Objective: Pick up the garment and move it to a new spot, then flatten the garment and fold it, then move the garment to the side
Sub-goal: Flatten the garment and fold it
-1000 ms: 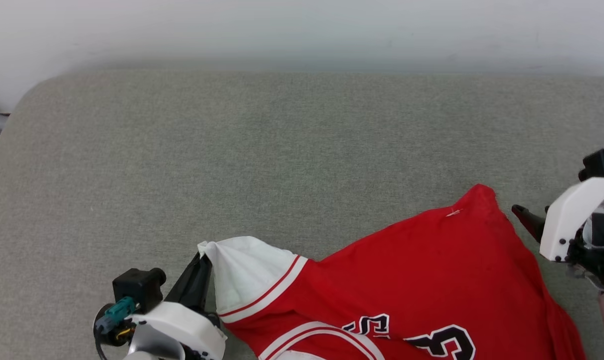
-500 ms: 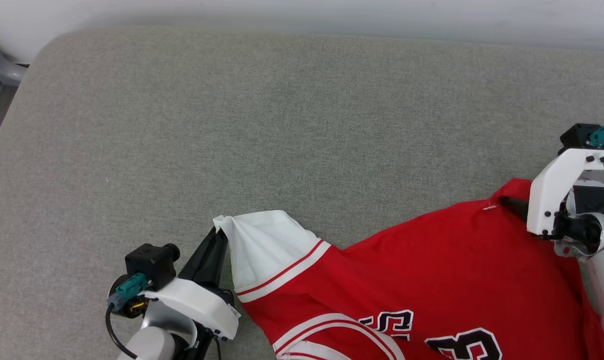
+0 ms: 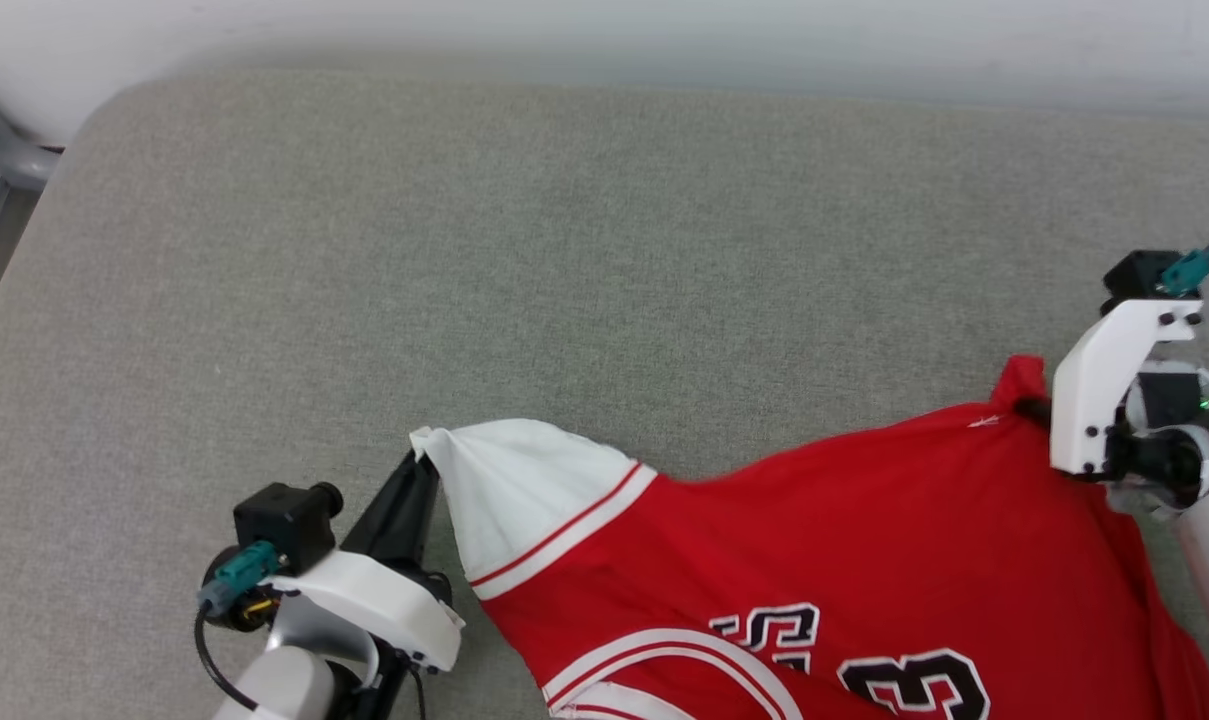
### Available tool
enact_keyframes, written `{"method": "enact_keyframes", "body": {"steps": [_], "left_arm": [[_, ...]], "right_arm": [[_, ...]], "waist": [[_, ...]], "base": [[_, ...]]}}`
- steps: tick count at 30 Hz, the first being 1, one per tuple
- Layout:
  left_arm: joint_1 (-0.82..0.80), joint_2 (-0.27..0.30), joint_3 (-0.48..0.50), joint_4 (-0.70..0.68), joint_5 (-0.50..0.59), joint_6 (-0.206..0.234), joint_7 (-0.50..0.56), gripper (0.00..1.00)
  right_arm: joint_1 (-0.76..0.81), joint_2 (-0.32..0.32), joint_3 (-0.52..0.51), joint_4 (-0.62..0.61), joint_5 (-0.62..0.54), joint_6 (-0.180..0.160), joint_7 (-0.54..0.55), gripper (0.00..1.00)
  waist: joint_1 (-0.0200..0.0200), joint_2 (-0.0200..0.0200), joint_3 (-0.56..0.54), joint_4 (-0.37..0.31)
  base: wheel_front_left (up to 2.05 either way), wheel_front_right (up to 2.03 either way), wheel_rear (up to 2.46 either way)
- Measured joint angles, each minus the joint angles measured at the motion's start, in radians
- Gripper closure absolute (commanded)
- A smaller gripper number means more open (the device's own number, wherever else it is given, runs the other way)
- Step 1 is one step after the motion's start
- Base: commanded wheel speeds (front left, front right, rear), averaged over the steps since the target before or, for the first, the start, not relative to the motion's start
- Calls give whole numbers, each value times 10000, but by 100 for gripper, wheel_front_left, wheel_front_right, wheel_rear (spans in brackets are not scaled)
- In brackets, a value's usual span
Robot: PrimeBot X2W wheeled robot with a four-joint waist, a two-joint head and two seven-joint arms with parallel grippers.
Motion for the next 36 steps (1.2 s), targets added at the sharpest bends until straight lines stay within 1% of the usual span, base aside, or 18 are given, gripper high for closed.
{"method": "enact_keyframes", "body": {"steps": [4, 6, 10, 13, 17, 20, 28, 33, 36], "left_arm": [[-252, 276, 157, -2, 29, 58, 6, 100], [-548, 437, 299, -6, 56, 90, 6, 100], [-1339, 690, 589, 54, 21, 94, 104, 100], [-2280, 895, 704, 230, 42, 35, 268, 100], [-3769, 1034, 732, 748, 127, -132, 500, 100], [-4938, 1145, 800, 1476, 146, -215, 663, 100], [-8322, 1513, 951, 3300, 548, -270, 663, 100], [-10360, 1724, 892, 4316, 917, -301, 491, 100], [-11391, 1791, 863, 4834, 1026, -366, 324, 100]], "right_arm": [[-255, -410, 98, -370, 50, -4, -594, 100], [-394, -502, 115, -554, 46, -2, -915, 100], [-490, -491, -35, -654, -82, -2, -1501, 100], [-766, -439, -211, -658, -385, 0, -1910, 100], [-1239, -291, -464, -635, -930, 0, -2462, 100], [-1809, -84, -667, -600, -1383, 2, -2880, 100], [-3965, 585, -1444, -416, -2637, 4, -3908, 100], [-5580, 755, -1987, -265, -3620, 6, -4790, 100], [-6408, 895, -2266, -104, -4004, 8, -5388, 100]], "waist": [[0, 0, -297, -111], [-1, 0, -471, -192], [-1, 0, -844, -426], [-1, 0, -1081, -637], [-1, 0, -1272, -911], [-1, 0, -1286, -1120], [-1, 0, -605, -1522], [-1, 0, 103, -1664], [-1, 0, 537, -1691]], "base": [[0, 0, 0], [0, 0, 0], [0, 0, 0], [0, 0, 0], [0, 0, 0], [0, 0, 0], [0, 0, 0], [0, 0, 0], [0, 0, 0]]}}
